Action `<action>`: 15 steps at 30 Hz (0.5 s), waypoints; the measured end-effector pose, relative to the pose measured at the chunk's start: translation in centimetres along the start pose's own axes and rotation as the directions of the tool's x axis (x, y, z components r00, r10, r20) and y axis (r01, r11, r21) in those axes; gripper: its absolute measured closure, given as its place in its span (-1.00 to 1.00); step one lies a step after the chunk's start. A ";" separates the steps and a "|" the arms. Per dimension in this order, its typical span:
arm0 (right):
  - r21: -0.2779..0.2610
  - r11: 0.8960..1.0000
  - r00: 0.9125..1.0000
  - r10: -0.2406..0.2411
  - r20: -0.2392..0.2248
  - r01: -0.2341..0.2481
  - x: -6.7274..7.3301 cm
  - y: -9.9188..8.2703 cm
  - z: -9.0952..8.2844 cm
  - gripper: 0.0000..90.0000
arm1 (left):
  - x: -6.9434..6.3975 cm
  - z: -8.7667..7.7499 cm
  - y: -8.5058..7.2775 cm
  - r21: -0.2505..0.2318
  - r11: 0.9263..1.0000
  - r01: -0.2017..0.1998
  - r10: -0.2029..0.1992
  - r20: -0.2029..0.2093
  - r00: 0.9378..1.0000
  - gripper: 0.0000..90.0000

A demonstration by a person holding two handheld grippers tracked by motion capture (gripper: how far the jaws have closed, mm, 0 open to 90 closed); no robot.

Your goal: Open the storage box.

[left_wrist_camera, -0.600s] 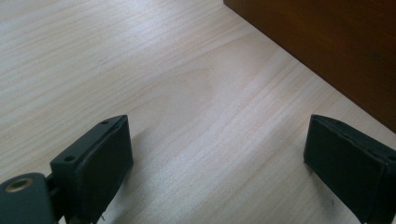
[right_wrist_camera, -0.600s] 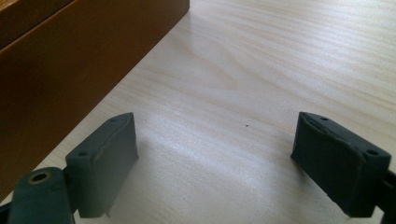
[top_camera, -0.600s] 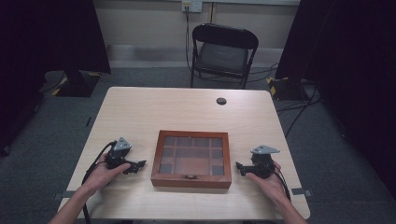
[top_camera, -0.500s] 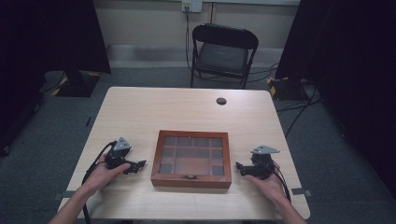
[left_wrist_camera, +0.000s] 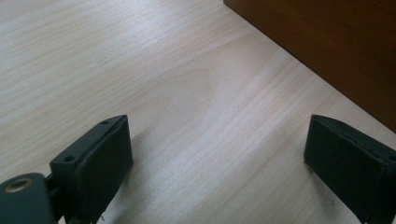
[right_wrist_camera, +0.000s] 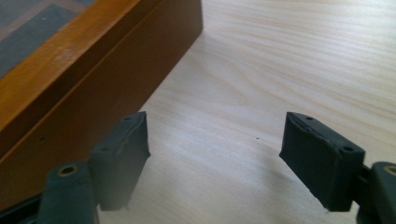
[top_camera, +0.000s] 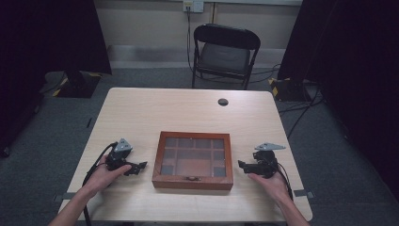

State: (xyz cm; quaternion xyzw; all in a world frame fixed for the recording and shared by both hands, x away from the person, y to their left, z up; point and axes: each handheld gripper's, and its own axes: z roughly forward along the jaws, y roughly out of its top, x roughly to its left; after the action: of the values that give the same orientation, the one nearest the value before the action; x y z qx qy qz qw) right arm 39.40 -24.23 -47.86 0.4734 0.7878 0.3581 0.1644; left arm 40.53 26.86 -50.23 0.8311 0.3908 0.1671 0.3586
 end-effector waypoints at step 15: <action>-0.021 1.000 0.997 0.011 -0.077 -0.013 0.9 2.4 -2.2 -0.20 | 0.0 0.0 0.0 0.001 1.000 -0.003 0.003 0.000 1.000 -0.84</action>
State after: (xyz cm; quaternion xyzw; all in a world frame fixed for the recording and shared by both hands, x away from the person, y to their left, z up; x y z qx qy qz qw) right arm 39.13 -23.62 -44.49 0.4621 0.7869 0.3854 0.1368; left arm 40.55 26.87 -50.23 0.8319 0.3894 0.1678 0.3580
